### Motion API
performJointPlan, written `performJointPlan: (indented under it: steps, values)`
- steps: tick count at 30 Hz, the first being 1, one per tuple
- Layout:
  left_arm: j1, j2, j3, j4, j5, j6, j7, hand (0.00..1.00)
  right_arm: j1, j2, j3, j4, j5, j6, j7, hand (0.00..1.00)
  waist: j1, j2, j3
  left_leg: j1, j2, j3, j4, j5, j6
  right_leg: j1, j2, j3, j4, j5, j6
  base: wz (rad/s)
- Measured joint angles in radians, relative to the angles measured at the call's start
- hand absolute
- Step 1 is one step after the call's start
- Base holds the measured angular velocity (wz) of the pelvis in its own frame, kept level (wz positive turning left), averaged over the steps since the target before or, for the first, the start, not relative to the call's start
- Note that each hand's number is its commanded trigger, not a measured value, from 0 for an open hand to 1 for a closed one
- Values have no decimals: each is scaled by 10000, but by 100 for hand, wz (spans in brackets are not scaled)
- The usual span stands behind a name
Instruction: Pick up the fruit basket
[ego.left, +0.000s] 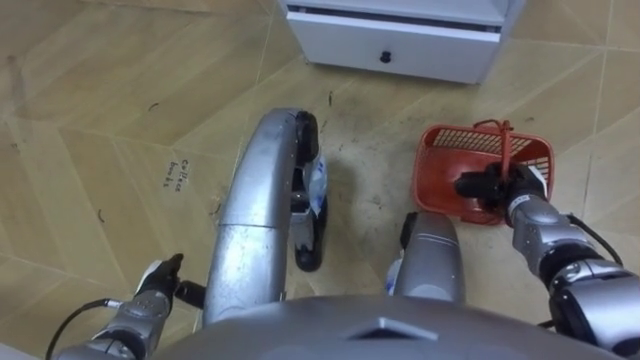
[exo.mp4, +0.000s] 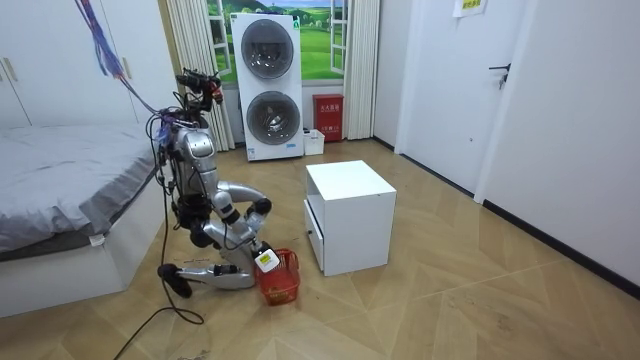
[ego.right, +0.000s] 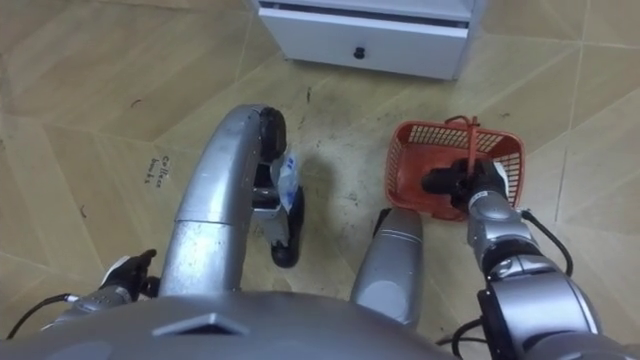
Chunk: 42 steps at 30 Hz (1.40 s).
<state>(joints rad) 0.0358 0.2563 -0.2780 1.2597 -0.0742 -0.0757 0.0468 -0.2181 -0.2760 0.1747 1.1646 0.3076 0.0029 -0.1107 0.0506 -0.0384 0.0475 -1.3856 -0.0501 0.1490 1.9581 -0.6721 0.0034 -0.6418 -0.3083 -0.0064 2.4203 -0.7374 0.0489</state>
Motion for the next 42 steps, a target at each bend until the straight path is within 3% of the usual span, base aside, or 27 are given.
performJointPlan:
  steps: [3,5,8,10,11,13,15,17,20,22,23,24,25,26,27,28,29,30,31,32,33,34,36,37,39,41,42]
  values:
    - [-99,20,26,-330,-15,6,7,0,-26,-5,14,-332,-148,10,0,100,-49,-142,45,31,-34,-37,37,-14,28,78,5,-7,-44,0,0,0]
    - [-63,21,16,-488,-11,9,8,0,-25,-1,74,-621,-249,9,-28,100,-166,-261,68,108,-233,-196,109,-14,29,262,18,-20,-107,1,0,-5]
    - [-247,20,26,-565,-4,6,100,0,49,-1,313,-1110,-345,22,-157,100,-377,-590,7,282,-498,-260,119,-37,76,517,-64,20,-227,3,3,-1]
    - [-375,1,32,-580,-4,4,146,0,84,3,358,-1615,-390,64,-190,100,-598,-660,-5,332,-572,-345,206,-59,120,716,-56,-60,-324,3,4,2]
    - [-452,-6,32,-587,1,2,173,0,109,3,371,-2058,-446,97,-194,100,-762,-699,-38,353,-733,-457,259,-76,151,812,-30,-65,-390,3,4,0]
    - [-666,-4,250,-554,7,-7,258,0,121,60,373,-2551,-655,99,-199,100,-974,-778,-89,475,-788,-511,289,-117,238,1002,48,-47,-567,-37,67,0]
    - [-976,-7,467,-550,6,-98,410,0,142,102,381,-2942,-866,120,-190,100,-1062,-823,-134,816,-804,-514,39,-167,342,1167,371,133,-1117,-89,136,-2]
    - [-1068,-9,481,-562,4,-192,562,0,144,129,423,-3164,-918,135,-185,100,-1021,-776,-165,1158,-736,-569,-330,-165,347,1194,545,295,-1764,-90,134,-37]
    - [-886,2,798,-452,10,-178,771,0,324,284,679,-3680,-1599,150,-177,100,-912,-659,-229,1816,-372,-757,-1100,-92,480,1205,677,406,-3186,-95,126,-67]
    - [-820,3,813,-232,-5,-164,841,0,454,303,1057,-4077,-1873,197,-172,100,-943,-639,-223,2151,-264,-887,-1519,265,634,1366,718,450,-4169,-98,129,-69]
    - [-580,19,833,-171,-4,-143,813,0,572,360,1252,-4206,-2056,245,-165,100,-926,-622,-200,2200,-64,-966,-1225,1124,830,1816,902,478,-4902,-101,141,-44]
    - [-406,6,847,-218,89,-132,743,0,1080,292,1142,-4736,-2115,361,-170,100,-857,-689,-84,1940,-354,-423,-1578,1128,942,2444,869,495,-5551,-121,187,-14]
    - [-466,-32,833,-284,162,-133,667,0,1424,111,1024,-5087,-2111,390,-189,100,-864,-814,-143,1820,-553,240,-2445,1106,1081,2704,837,581,-5806,-126,197,48]
    - [-409,-162,807,-502,195,-106,525,0,1806,-177,733,-5537,-2114,416,-166,100,-977,-667,-246,1819,-723,1190,-4197,1815,2087,3101,1000,648,-6401,-137,223,42]
    - [-382,-167,843,-567,199,11,535,0,1782,-138,478,-5657,-2222,532,-229,100,-773,-691,-318,2133,-649,1190,-4447,1588,2120,3385,1052,668,-7219,-102,280,19]
    - [-424,-155,929,-622,160,57,550,0,1820,-55,377,-5913,-2374,615,-227,100,-715,-685,-320,2282,-636,1151,-4765,1556,2120,3431,1130,688,-7806,62,357,-39]
    - [-333,-117,1131,-739,-7,70,642,0,1968,40,368,-6644,-2557,649,-177,100,-626,-718,-307,2819,-578,1042,-5662,1557,2085,3413,1186,661,-8908,858,507,-72]
    - [-259,-112,1377,-773,-50,101,822,0,2208,117,387,-7238,-2689,625,-76,100,-542,-731,-311,3709,-413,974,-6708,1620,1976,3367,1172,565,-9646,2106,496,-90]
    - [-165,-105,1484,-759,-118,116,920,0,2263,175,399,-7355,-2773,609,-50,100,-502,-726,-308,4203,-344,936,-7211,1661,1909,3313,1184,478,-9828,2408,405,-105]
    - [-122,-86,1593,-757,-139,129,1165,0,2382,218,393,-7572,-2870,600,-54,100,-477,-663,-303,5317,-190,865,-8324,1861,1818,3076,1194,160,-9971,2547,269,-93]
    - [-108,-47,1601,-804,-158,83,1368,0,2525,203,391,-7710,-3109,600,-56,100,-455,-565,-302,6308,36,860,-9427,2106,1746,2713,1314,-220,-10224,2551,254,-87]
    - [-94,-33,1602,-848,-236,24,1440,0,2581,181,389,-7798,-3178,597,-59,100,-437,-503,-311,6726,116,848,-9937,2252,1689,2551,1346,-379,-10493,2551,251,-75]
    - [-209,4,1559,-852,-482,-202,1618,0,2821,95,355,-8389,-3368,585,-81,100,-526,-333,-302,8038,337,876,-11585,2746,1548,2008,1387,-772,-12221,2554,250,-50]
    - [-251,-13,1548,-874,-516,-216,1635,0,2879,109,342,-8507,-3383,583,-61,100,-547,-312,-296,8279,360,878,-11872,2840,1518,2001,1376,-859,-12755,2559,258,-22]
    - [-252,-173,1549,-1133,-515,-194,1662,0,3048,237,315,-8958,-3433,549,151,100,-562,-270,-304,8984,374,877,-12630,3009,1422,2266,1347,-1160,-15084,2630,233,-9]
    - [-150,-295,1548,-1355,-518,-172,1658,0,3275,240,310,-9611,-3389,546,331,100,-493,-245,-307,9198,361,889,-12791,3031,1374,2569,1466,-1315,-16653,2897,204,-4]
    - [-41,-349,1552,-1358,-519,-172,1646,0,3355,236,299,-9904,-3263,542,390,100,-461,-172,-348,9294,371,869,-12916,3101,1266,2853,1517,-1412,-17073,2895,170,-5]
